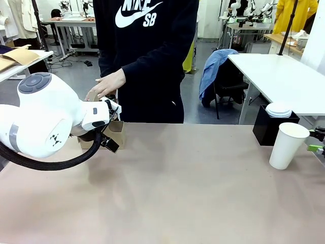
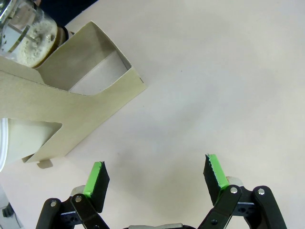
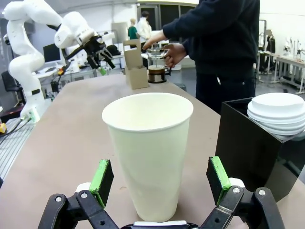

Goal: Pour a drink into a cup and package it in a carrier.
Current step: Pick up the 600 ml Paper Cup and place it in the middle top area of the table.

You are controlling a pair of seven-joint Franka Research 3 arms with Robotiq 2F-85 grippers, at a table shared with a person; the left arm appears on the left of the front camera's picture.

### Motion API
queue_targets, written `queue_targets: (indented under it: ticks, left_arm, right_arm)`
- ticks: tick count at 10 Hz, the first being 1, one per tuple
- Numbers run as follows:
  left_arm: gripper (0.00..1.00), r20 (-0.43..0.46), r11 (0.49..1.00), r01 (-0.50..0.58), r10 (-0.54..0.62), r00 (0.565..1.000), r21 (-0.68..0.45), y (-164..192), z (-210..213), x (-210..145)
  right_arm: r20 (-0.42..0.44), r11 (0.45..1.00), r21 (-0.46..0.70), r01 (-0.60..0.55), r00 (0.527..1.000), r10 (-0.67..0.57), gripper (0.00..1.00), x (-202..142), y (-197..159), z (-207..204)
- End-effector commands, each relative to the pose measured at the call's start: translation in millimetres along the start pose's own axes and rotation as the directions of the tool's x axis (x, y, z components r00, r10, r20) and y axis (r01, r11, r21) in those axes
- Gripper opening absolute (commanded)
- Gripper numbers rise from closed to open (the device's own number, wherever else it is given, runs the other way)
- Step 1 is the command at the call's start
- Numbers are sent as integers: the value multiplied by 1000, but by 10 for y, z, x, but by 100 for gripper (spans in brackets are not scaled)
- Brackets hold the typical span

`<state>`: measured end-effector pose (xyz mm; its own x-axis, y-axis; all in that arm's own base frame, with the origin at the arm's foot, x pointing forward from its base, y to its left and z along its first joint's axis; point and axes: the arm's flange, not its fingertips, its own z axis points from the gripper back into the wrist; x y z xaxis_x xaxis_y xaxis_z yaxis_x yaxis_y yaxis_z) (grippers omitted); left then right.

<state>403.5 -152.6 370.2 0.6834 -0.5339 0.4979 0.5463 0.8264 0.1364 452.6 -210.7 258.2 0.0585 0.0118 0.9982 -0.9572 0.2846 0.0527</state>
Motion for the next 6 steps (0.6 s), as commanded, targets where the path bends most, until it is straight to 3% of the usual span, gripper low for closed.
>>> queue_targets:
  ticks: [1, 6]
  left_arm:
    - [100, 0, 1000, -1, 1, 1000, -1, 4, 1, -3]
    - [100, 0, 1000, -1, 1, 1000, -1, 4, 1, -3]
  right_arm:
    - [9, 999, -21, -35, 999, 35, 100, 2, 52, -163]
    - [-14, 1000, -2, -27, 1000, 27, 100, -69, 34, -442]
